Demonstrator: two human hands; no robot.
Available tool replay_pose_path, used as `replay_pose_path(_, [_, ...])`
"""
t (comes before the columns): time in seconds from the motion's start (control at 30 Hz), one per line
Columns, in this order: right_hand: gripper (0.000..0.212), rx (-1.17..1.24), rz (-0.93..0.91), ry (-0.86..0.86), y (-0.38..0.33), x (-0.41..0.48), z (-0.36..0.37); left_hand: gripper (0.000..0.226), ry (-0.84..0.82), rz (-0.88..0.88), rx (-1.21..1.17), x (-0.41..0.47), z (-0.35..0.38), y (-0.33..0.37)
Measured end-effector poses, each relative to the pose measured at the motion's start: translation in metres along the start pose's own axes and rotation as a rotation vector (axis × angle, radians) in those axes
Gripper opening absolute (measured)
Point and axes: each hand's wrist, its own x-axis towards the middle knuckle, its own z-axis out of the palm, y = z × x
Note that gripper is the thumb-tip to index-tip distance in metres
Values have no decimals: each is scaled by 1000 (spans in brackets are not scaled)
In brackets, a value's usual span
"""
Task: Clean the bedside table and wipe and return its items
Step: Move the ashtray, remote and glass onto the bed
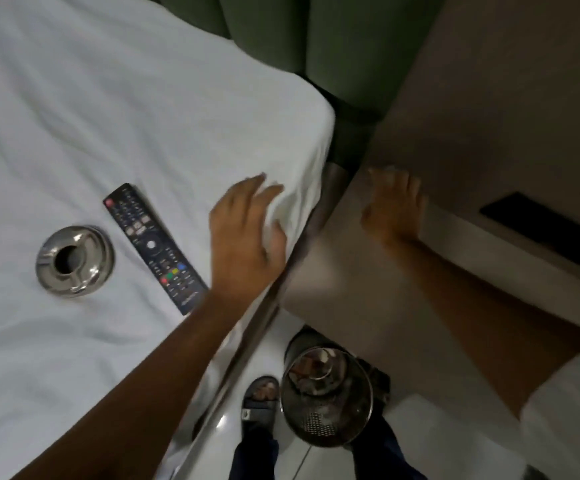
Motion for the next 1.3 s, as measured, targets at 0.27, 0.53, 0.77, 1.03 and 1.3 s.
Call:
replay_pose_path(0.27, [47, -1, -191, -301, 47, 72, 23, 51, -457, -143, -70, 3, 80, 54])
replay_pose_path(0.53, [44, 665, -40, 252, 26, -33, -47, 34, -146, -404, -448, 34, 63, 46])
replay_pose_path(0.77, [38, 1021, -254, 258, -91, -36, -58, 46, 19, -646, -577, 72, -6, -13])
replay_pose_path(1.03, [43, 545, -433, 121, -188, -37, -23, 59, -213, -605, -6, 63, -62, -97])
replay_pose_path(1.3, [42, 524, -197, 236, -115, -86, -9, 47, -96, -107, 169, 33, -31, -54])
